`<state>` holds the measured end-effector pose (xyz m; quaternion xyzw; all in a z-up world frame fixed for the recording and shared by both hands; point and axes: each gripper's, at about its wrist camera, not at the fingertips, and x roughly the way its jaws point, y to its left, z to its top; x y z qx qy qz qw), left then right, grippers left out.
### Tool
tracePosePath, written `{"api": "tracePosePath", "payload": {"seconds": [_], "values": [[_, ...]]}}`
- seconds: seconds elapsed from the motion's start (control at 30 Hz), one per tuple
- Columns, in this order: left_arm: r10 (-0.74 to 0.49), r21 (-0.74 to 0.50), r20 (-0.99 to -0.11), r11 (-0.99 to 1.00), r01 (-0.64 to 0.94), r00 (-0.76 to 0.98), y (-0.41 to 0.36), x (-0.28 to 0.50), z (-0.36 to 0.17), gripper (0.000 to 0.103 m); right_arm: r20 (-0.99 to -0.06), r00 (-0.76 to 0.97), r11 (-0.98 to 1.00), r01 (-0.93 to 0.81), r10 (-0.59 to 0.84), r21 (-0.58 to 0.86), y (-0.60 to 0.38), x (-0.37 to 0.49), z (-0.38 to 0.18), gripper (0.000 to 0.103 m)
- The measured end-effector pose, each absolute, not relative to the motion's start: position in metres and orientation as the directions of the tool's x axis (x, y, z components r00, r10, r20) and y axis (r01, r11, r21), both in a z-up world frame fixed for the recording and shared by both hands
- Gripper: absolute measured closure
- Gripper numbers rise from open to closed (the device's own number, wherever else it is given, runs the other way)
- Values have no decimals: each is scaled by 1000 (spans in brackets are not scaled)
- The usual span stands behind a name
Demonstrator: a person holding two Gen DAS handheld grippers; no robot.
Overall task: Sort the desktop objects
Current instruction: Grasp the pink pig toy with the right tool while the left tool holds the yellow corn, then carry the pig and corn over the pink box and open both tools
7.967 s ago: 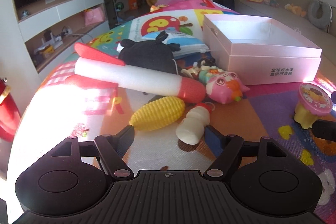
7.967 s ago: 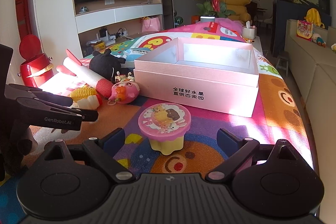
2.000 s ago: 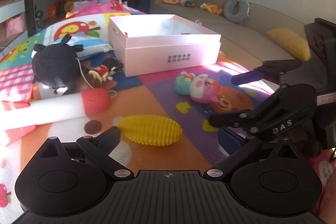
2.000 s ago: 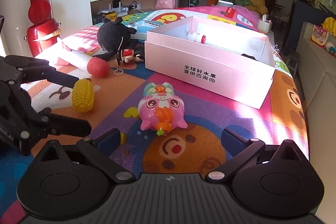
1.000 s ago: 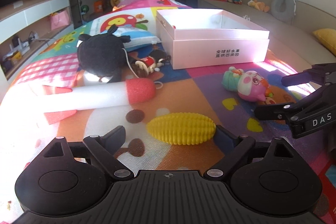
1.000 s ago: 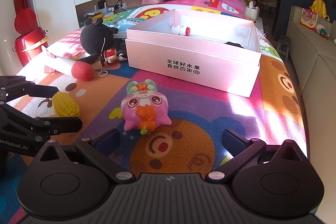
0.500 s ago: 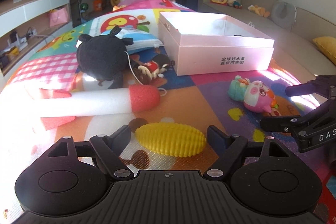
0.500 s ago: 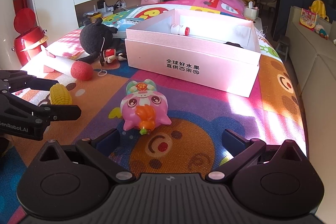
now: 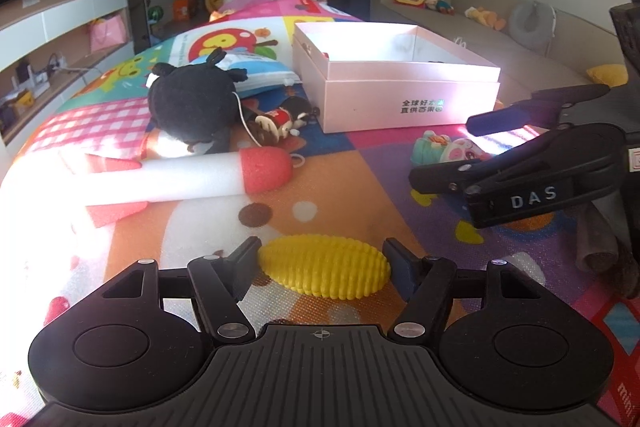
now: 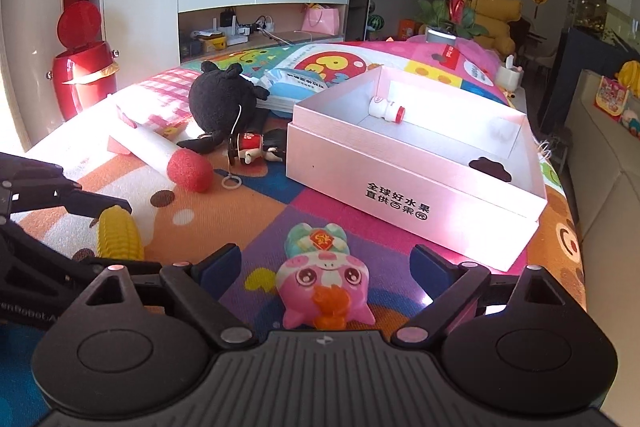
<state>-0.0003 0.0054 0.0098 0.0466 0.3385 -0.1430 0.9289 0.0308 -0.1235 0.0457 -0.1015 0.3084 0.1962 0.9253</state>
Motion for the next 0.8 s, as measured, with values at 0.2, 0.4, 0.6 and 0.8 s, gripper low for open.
{"api": "tracePosePath", "payload": {"seconds": [0.2,0.4,0.6,0.8], "values": [[-250,-4,-630,948,318,735,1,-10,17,31,-690,650,905,-426,318,16,-127,43,42,54],[-275,25,-627,928,372,729,-14,-18,24,31,-693,635,892,-450,342,28,-153,0,63,54],[-347,75,-557,884,462,755,-41,-24,57,31,-656,648,876,-481,387,42,-175,-44,91,54],[-354,201,-431,859,471,830,-71,7,93,31,-531,741,893,-444,410,70,-196,-35,141,54]]}}
